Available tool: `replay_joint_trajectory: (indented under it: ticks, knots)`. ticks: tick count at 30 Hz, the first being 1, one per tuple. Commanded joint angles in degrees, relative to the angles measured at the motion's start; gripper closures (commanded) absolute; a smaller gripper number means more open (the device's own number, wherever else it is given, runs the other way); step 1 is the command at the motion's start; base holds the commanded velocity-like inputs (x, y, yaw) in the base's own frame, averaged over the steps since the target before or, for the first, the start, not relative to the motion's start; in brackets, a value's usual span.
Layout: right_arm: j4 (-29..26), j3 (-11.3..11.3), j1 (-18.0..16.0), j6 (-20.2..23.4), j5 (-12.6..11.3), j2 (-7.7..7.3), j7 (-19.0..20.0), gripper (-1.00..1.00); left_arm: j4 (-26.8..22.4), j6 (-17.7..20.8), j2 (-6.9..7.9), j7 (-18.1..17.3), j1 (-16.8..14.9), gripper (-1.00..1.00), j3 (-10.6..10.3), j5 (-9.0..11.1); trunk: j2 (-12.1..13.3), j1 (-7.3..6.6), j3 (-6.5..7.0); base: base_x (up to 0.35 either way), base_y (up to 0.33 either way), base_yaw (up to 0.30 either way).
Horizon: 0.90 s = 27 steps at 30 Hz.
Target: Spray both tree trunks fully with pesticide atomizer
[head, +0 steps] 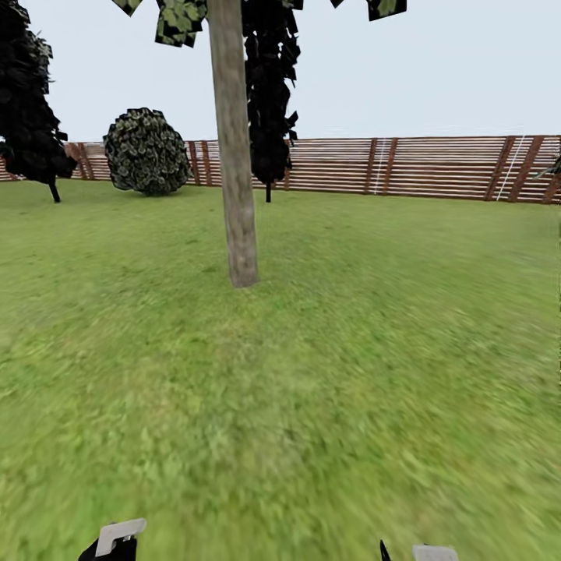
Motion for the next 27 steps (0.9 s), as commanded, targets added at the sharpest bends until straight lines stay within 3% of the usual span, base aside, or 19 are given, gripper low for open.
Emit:
replay_joint_trajectory:
  ticks: [1, 12, 27]
  knots:
    - [0.1, 0.0, 0.0, -0.2, 0.0, 0.01, 0.0, -1.00, 0.0, -0.2, 0.01, -0.1, 0.0, 1.00, -0.1, 0.6, 0.0, 0.02, -0.14, 0.339, 0.000, -0.118]
    - [0.1, 0.0, 0.0, -0.2, 0.0, 0.10, 0.0, -1.00, 0.0, -0.2, 0.01, -0.1, 0.0, 1.00, -0.1, 0.6, 0.0, 0.02, -1.08, 0.339, 0.000, -0.104]
    - [0.2, 0.0, 0.0, -0.2, 0.1, -0.07, 0.2, -1.00, 0.0, -0.2, 0.01, -0.1, 0.0, 1.00, -0.1, 0.6, 0.0, 0.02, -1.17, 0.339, 0.000, -0.005]
